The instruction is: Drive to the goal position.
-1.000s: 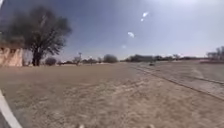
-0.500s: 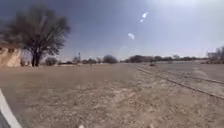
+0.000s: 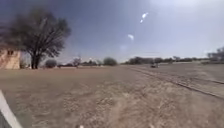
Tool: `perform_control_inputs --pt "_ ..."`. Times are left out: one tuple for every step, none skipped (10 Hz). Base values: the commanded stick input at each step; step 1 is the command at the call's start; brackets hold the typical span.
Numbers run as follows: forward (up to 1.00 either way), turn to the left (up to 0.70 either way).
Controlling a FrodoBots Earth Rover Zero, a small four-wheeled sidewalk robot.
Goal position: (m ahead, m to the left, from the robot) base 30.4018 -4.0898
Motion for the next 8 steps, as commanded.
perform_control_inputs --pt "0.7 0.0" --pt "0.7 0.0" --pt "0.7 0.0" --pt "0.7 0.0" --pt "0.7 0.0" --pt "0.7 0.0" --pt "0.7 0.0" --pt "0.7 0.0"
